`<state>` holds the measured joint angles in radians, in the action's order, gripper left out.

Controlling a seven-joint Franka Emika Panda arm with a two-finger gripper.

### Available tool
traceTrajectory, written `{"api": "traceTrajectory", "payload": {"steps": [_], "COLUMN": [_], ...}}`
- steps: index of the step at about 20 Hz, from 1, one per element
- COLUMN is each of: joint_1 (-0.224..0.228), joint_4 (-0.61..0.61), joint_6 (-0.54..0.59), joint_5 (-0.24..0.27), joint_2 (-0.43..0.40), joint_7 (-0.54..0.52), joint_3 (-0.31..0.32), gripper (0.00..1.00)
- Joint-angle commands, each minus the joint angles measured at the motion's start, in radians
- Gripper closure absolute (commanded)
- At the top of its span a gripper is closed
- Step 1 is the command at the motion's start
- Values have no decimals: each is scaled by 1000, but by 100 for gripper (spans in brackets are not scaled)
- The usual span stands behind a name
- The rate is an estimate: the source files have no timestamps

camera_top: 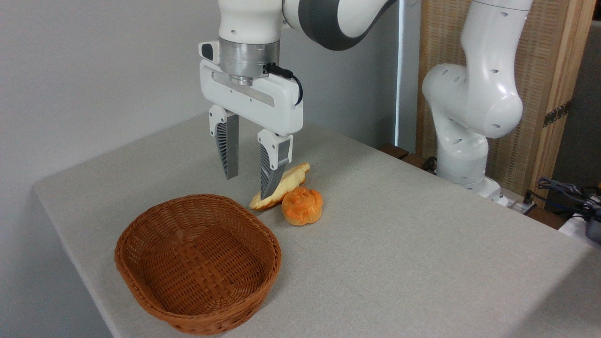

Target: Put bread into the basket

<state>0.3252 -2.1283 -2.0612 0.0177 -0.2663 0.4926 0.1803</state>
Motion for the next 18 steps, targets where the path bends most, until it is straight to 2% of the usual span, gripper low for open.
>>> {"api": "traceTrajectory", "payload": {"steps": [1, 18], "joint_1": [20, 20], "joint_4": [-18, -13], "joint_6": [-19, -5], "joint_5": [1, 1], "joint_2": [-17, -17], "joint_7": [-10, -9], "joint_3": [19, 27], "gripper": [0, 0]}}
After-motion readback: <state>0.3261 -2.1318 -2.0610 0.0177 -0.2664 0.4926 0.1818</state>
